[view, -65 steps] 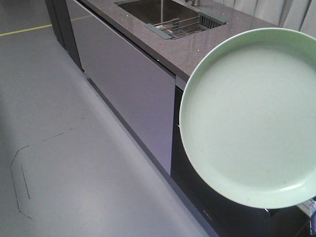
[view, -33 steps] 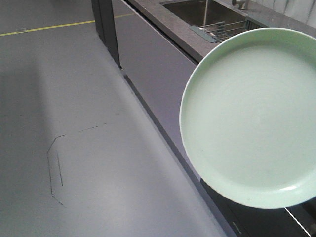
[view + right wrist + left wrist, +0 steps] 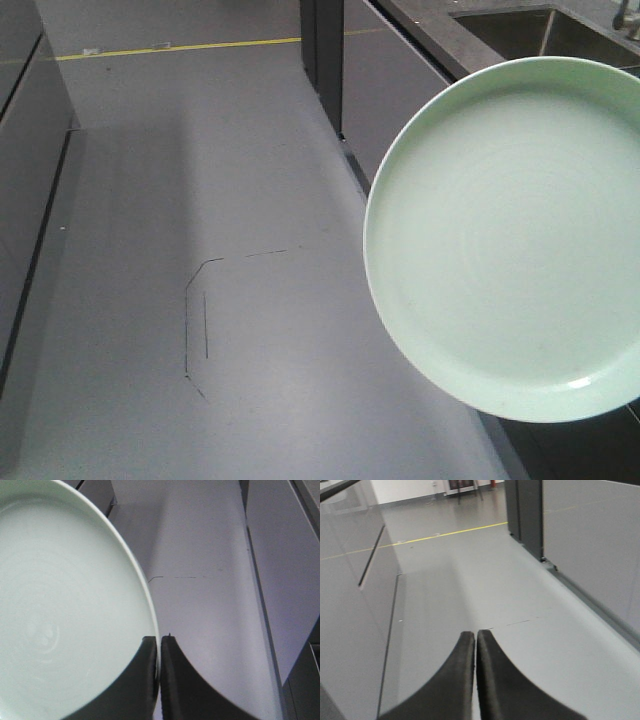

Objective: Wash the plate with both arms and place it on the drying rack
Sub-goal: 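Drive the base away from the counter holding the plate in the right gripper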

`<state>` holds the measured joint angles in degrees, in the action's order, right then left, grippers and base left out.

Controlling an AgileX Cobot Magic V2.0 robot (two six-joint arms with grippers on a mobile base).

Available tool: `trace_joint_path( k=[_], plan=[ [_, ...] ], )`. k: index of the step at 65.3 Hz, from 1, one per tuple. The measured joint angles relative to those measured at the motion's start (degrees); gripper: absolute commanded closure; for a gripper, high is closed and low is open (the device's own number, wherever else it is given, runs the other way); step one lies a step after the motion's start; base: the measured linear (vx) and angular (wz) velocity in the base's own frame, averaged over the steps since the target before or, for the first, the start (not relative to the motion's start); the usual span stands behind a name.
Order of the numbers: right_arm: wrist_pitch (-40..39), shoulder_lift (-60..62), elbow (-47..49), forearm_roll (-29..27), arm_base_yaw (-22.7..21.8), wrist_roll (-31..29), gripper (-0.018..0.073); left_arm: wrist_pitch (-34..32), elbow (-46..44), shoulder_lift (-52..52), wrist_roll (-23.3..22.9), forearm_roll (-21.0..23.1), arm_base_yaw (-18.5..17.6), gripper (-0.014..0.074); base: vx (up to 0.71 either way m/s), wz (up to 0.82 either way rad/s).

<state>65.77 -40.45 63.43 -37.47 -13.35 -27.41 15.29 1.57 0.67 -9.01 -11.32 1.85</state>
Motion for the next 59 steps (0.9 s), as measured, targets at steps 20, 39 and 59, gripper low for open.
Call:
trace_joint_path(
  k=[20,39,59],
  plan=[
    [0.0,0.0,0.0,0.0,0.0,0.0,0.0566,0.0,0.0,0.0,0.0,0.0,0.0,0.0603,0.09,0.39],
    [0.0,0.0,0.0,0.0,0.0,0.0,0.0566,0.0,0.0,0.0,0.0,0.0,0.0,0.0603,0.09,0.34],
    [0.0,0.0,0.0,0.0,0.0,0.0,0.0566,0.0,0.0,0.0,0.0,0.0,0.0,0.0603,0.1,0.26]
  ],
)
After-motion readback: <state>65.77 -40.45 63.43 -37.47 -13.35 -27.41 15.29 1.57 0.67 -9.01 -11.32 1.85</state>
